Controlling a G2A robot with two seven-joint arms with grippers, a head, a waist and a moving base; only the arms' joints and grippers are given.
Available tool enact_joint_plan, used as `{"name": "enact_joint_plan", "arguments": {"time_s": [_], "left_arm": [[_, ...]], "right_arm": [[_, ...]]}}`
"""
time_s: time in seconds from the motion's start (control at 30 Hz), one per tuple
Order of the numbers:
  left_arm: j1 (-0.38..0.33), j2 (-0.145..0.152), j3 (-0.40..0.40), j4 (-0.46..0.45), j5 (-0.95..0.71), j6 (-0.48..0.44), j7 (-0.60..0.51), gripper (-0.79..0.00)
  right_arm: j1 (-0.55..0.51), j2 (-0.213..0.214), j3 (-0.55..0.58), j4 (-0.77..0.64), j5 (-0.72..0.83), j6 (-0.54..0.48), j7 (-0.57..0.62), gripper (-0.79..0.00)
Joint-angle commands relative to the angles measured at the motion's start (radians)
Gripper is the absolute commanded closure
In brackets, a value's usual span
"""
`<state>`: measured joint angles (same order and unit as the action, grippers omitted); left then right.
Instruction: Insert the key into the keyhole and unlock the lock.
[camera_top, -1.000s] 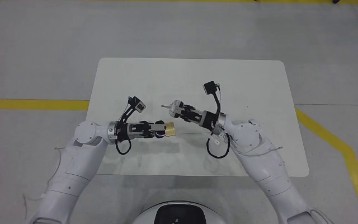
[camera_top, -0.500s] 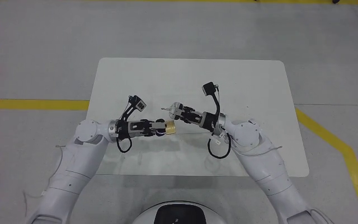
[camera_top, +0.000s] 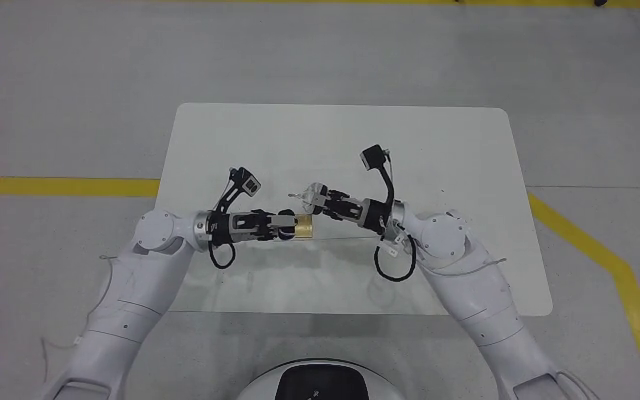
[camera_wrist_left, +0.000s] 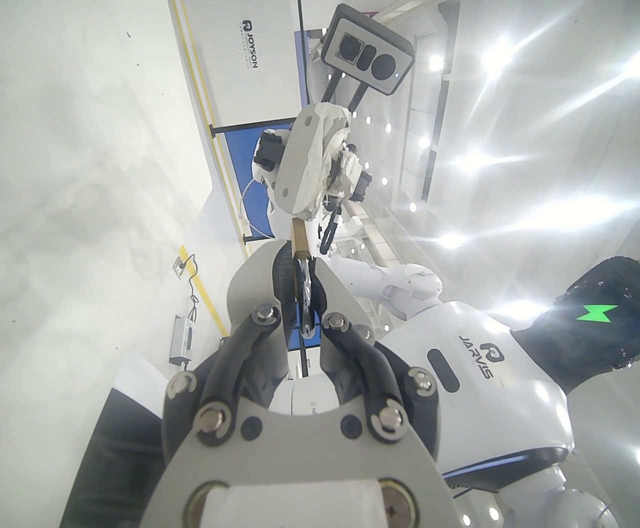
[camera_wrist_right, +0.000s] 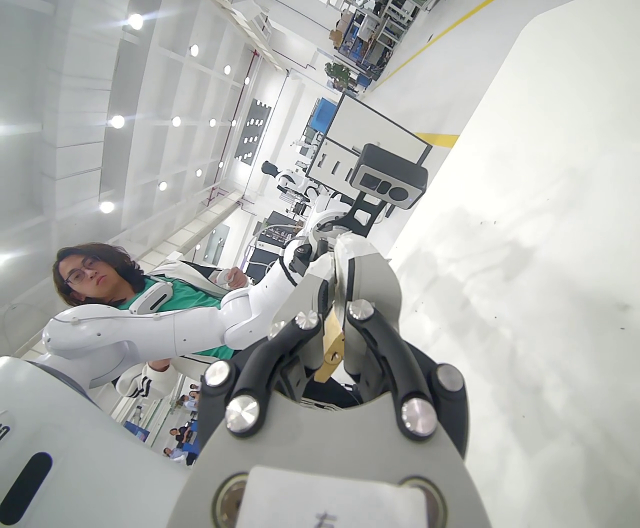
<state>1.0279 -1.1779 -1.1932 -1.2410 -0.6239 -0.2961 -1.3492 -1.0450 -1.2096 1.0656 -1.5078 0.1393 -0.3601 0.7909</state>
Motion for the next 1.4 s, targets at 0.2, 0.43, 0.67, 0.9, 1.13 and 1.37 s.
{"name": "enact_joint_plan", "arguments": {"time_s": [0.2, 0.43, 0.67, 0.9, 1.13, 1.37], "left_arm": [[-0.009, 0.003, 0.0, 0.008, 0.008, 0.005, 0.01, 0.0], [-0.015, 0.005, 0.003, 0.009, 0.014, 0.008, 0.015, 0.0], [-0.017, 0.006, 0.011, 0.003, 0.014, 0.007, 0.015, 0.0], [-0.018, 0.008, 0.009, 0.009, 0.015, 0.004, 0.032, 0.0], [-0.022, 0.009, 0.015, 0.011, 0.037, 0.006, 0.058, 0.0], [-0.022, 0.01, 0.017, 0.011, 0.05, 0.005, 0.078, 0.0]], "right_arm": [[0.017, -0.002, -0.005, 0.017, 0.012, 0.009, 0.012, 0.0], [0.013, -0.001, -0.002, 0.01, 0.02, 0.016, 0.019, 0.0], [0.017, -0.002, 0.004, 0.034, 0.013, 0.017, -0.019, 0.0], [0.022, -0.006, -0.011, 0.041, 0.019, 0.012, -0.006, 0.0], [0.012, -0.004, -0.009, 0.024, 0.027, 0.014, 0.013, 0.0], [-0.005, -0.002, -0.008, 0.003, 0.028, 0.014, 0.015, 0.0]]}}
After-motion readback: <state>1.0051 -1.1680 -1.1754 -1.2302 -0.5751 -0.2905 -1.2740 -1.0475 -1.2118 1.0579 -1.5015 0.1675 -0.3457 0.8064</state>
